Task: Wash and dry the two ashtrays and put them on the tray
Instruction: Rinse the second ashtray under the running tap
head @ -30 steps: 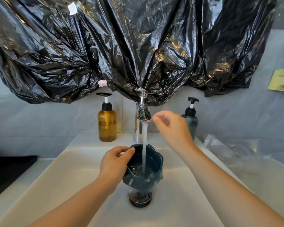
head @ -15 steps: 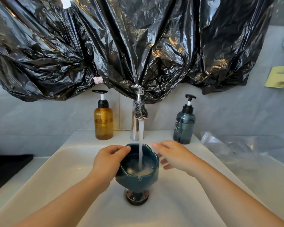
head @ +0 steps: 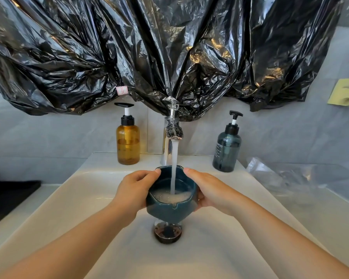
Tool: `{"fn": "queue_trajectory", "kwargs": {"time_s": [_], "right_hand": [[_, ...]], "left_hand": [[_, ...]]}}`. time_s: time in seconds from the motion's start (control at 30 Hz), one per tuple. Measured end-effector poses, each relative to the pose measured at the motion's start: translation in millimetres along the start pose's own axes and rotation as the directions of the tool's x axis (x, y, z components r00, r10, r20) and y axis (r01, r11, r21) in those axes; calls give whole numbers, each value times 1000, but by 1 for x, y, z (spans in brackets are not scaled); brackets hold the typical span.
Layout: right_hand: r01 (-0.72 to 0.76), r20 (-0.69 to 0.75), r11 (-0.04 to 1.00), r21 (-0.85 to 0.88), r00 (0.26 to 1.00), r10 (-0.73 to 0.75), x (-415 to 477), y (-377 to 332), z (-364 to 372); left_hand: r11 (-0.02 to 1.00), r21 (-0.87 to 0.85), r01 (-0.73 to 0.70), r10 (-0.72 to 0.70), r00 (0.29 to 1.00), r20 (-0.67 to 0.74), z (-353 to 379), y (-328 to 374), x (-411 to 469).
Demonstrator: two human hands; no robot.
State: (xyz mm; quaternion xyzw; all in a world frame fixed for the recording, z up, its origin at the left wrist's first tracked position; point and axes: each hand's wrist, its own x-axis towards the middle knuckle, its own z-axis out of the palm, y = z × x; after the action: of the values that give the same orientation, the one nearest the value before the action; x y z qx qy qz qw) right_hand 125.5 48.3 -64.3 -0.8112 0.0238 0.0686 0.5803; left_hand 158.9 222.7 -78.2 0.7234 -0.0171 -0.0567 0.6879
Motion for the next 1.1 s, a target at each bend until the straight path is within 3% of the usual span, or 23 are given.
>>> {"fn": "queue_trajectory", "kwargs": {"time_s": [0.1,0.23,0.4,0.53,0.77,0.87,0.97,1.1], "right_hand": [[70,-91,997,-11,993,-71,0,-2,2],[203,-243,954,-219,936,-255,1,0,-2],[284,-286,905,-317,881,-376,0,-1,-6],[238,-242,956,-169,931,-275,1,0,-1],[-3,-237,996,-93,971,-19,-6,-9,-3],[-83,-167,995,-57,983,73,-10,-10,-1],[-93,-101,995,24,990,95,-6,-8,9],[-81,-141,993,86,986,93,-2,-5,5]], "left_hand": [[999,-3,35,-35,999,3,0,2,3],[1000,-13,24,-25,997,-77,-5,9,7],[999,27,44,-42,997,-70,-5,7,8],[996,25,83,-82,996,-32,-6,9,9],[987,66,145,-144,989,-28,-9,10,10],[984,85,156,-152,987,-51,-10,12,11],[985,75,153,-148,986,-76,-12,14,12],[989,52,138,-133,987,-92,-15,12,14]]}}
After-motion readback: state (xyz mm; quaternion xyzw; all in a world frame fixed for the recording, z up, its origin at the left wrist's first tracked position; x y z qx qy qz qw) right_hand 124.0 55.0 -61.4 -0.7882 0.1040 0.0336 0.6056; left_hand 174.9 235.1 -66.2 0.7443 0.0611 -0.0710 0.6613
